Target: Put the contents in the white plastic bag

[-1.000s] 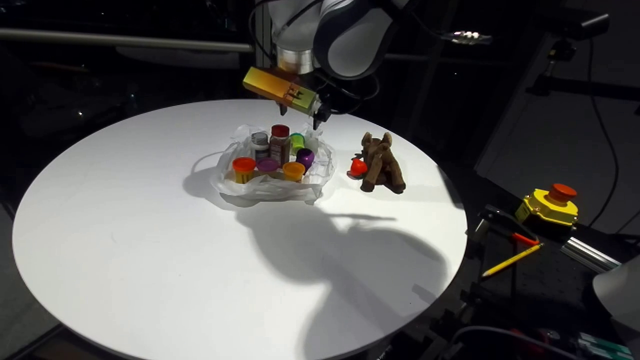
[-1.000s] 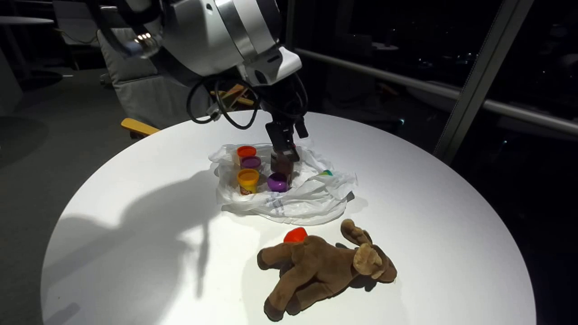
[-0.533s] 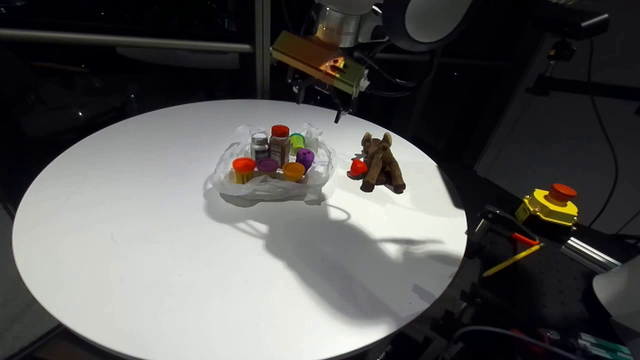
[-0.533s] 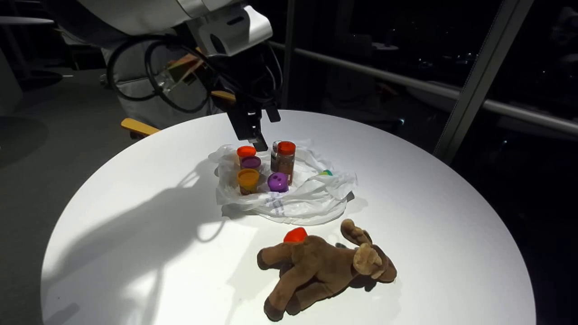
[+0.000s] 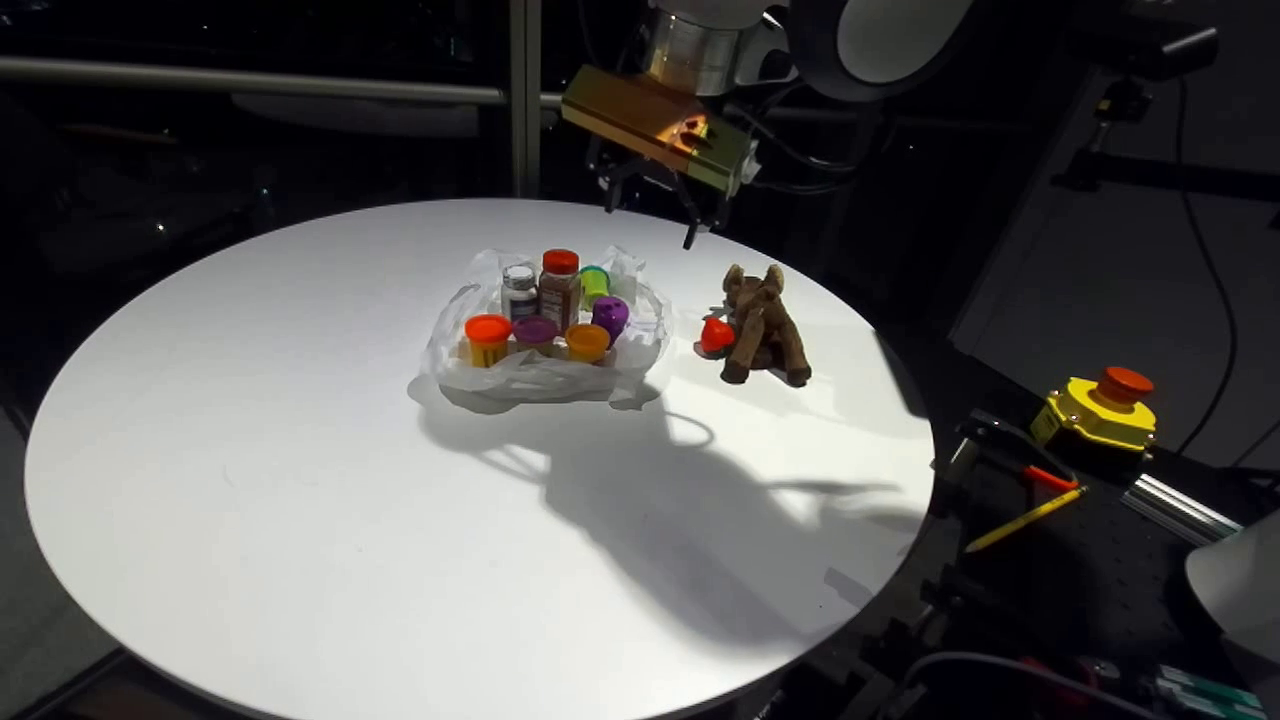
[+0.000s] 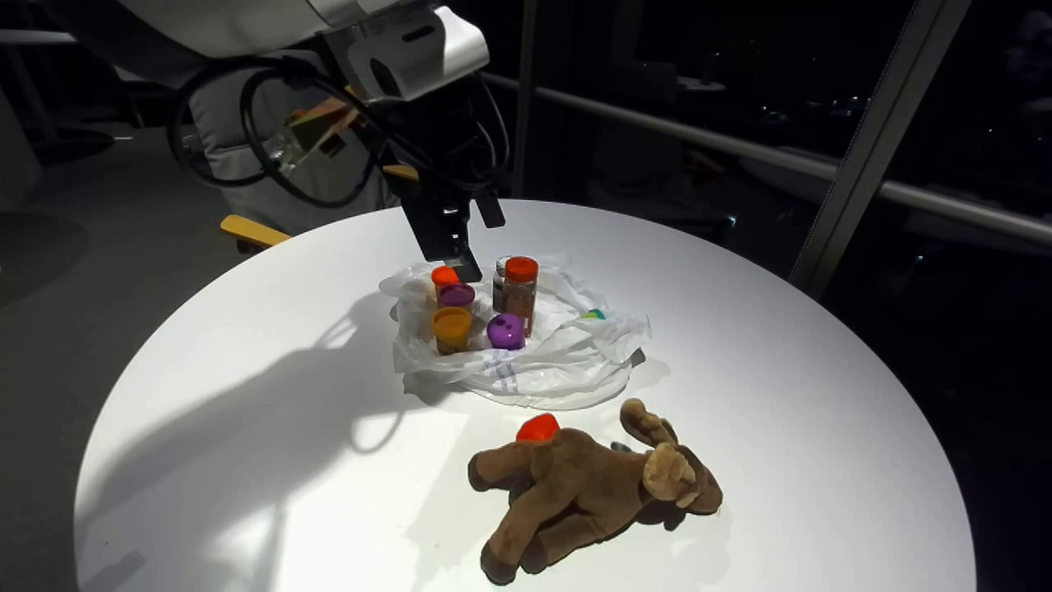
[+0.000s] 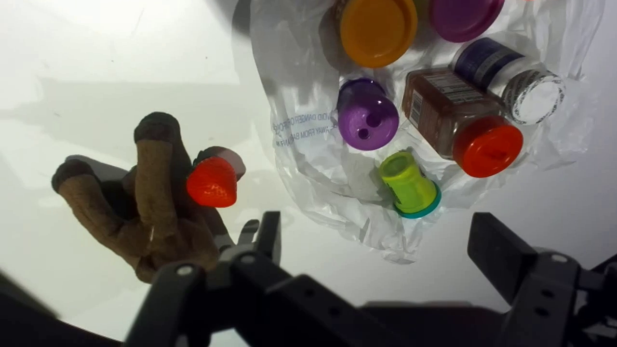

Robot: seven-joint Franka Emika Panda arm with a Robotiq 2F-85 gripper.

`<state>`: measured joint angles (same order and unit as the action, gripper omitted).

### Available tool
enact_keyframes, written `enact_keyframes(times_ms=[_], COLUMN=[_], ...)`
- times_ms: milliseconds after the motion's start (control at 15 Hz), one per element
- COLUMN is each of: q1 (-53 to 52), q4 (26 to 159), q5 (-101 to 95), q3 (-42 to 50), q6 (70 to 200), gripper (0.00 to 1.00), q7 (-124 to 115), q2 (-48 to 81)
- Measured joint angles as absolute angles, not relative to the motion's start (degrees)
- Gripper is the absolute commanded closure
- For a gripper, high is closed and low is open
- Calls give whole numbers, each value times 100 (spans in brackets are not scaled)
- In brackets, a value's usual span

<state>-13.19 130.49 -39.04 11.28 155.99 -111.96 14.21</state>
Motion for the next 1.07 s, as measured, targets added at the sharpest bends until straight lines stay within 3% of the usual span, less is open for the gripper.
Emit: enact_keyframes(times_ms=[533,1067], q1=[-967,-670], q4=[12489,12082], q5=[-4199,-3025], q3=[1169,1145], q6=[14838,14519], gripper=[0,0], q7=[-11456,-11320], q2=[1982,2949])
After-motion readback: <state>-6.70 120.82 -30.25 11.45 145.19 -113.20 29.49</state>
